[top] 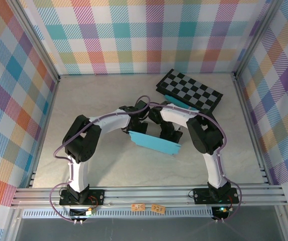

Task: Fold the paper box

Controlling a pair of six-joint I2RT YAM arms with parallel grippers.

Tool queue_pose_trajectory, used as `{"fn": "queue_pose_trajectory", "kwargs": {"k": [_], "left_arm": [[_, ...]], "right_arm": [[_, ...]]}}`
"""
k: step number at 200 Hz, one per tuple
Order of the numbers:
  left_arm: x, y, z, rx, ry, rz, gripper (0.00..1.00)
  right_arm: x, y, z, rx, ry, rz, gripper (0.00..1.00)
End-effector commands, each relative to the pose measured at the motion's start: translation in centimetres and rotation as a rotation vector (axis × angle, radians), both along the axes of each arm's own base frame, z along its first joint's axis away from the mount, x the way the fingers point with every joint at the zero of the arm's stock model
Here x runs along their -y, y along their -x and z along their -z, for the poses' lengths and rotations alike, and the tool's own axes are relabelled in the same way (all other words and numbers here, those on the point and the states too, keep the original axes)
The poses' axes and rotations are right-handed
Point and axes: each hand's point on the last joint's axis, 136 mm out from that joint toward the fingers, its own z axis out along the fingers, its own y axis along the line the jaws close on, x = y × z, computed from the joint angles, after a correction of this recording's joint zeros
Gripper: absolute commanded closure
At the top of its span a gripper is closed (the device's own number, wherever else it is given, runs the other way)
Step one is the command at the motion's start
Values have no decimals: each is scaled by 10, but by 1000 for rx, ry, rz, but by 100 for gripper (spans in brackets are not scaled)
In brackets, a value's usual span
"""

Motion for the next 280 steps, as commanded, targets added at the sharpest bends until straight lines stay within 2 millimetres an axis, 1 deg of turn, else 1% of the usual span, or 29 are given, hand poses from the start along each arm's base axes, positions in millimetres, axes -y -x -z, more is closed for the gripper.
{"fn": "queue_pose_trajectory", "kwargs": {"k": [1,11,32,56,107,127,150,174,191,207,224,232,245,252,280], "left_arm": [[-5,-8,-2,-2,-36,12,100],[-6,-11,-2,1,-40,28,100],[-4,-15,-4,15,-38,76,100],[-3,-18,-2,27,-52,129,100],[-5,-25,6,31,-79,166,100],[-7,-27,9,28,-84,166,100],[-7,-27,11,24,-87,169,100],[-6,-28,13,22,-86,169,100],[-6,-29,13,24,-87,169,100],[-5,-29,14,21,-85,170,100],[-6,-30,14,21,-89,167,100],[-6,-30,14,21,-90,169,100],[-5,-31,13,23,-88,167,100],[-5,-30,13,23,-89,168,100],[-5,-31,12,24,-86,168,100]], "right_arm": [[-14,10,6,-10,-59,91,100],[-15,7,1,8,-80,83,100],[-20,-2,-10,55,-142,60,87],[-25,-10,-23,97,-195,44,77],[-23,-25,-44,178,-284,17,64],[-15,-27,-47,200,-292,-8,58],[-4,-24,-50,227,-305,-26,53],[1,-20,-51,239,-334,-58,49],[-1,-21,-50,257,-365,-87,46],[-8,-26,-45,263,-423,-94,45],[-12,-30,-34,247,-447,-101,46],[-11,-31,-29,234,-439,-105,49],[-8,-32,-19,217,-425,-107,57],[-6,-33,-15,212,-418,-107,60],[1,-41,-9,217,-391,-128,63]]}}
